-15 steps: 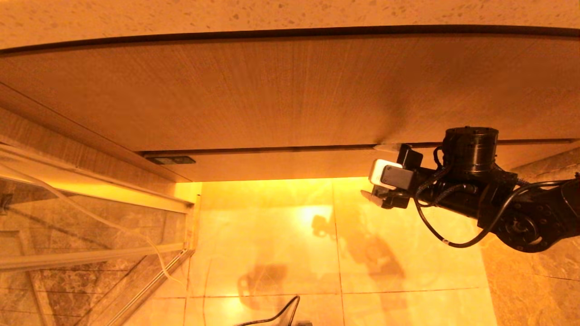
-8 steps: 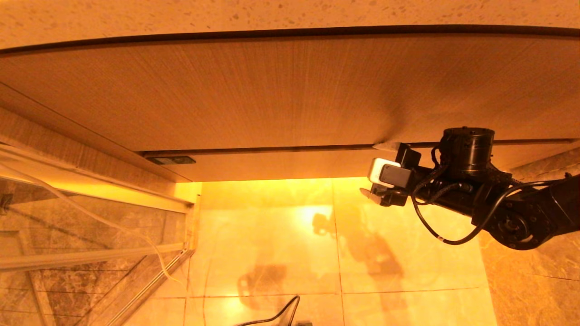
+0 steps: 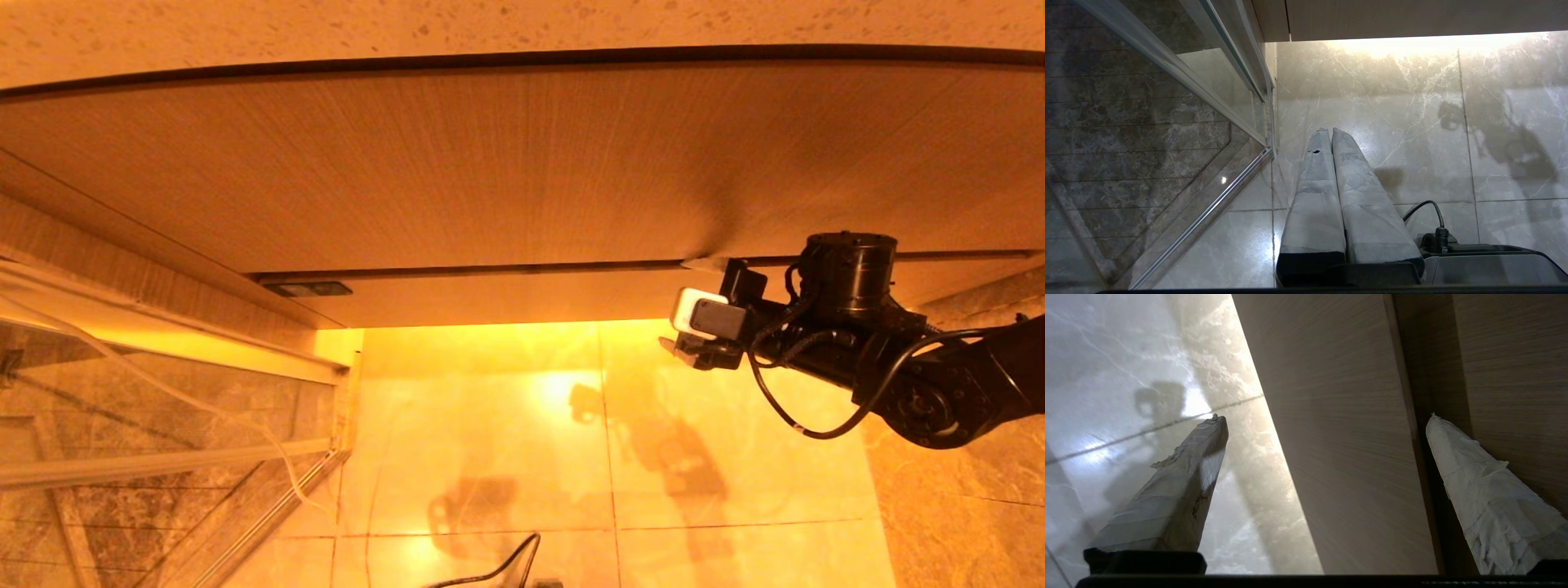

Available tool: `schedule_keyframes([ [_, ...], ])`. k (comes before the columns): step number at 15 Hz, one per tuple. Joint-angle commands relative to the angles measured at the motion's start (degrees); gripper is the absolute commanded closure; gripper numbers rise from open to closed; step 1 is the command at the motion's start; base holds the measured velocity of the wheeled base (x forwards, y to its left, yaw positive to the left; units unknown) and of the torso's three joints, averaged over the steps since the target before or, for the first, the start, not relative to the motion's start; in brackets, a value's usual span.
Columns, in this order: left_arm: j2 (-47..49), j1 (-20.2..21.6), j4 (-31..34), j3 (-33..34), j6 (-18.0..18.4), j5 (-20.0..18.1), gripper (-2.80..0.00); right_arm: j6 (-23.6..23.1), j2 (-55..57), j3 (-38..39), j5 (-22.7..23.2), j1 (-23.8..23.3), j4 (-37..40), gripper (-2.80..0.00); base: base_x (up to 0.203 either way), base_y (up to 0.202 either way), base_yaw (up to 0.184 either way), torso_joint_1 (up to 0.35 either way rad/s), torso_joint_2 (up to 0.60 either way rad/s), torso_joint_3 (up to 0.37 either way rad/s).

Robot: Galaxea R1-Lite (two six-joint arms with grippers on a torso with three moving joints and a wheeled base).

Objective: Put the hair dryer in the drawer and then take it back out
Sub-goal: Pull open the drawer

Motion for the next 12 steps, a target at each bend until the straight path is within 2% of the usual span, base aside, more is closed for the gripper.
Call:
schedule_keyframes([
  [1, 0.0, 0.0, 0.0, 0.0, 0.0, 0.0, 0.0, -2.0, 0.2, 0.0, 0.0, -0.6, 0.3, -2.8, 0.0, 0.0, 0.0, 0.0, 0.0, 0.0],
  [12, 0.0, 0.0, 0.0, 0.0, 0.0, 0.0, 0.0, -2.3, 2.3, 0.7, 1.4, -1.2, -3.2, -2.8, 0.0, 0.0, 0.0, 0.0, 0.0, 0.0],
])
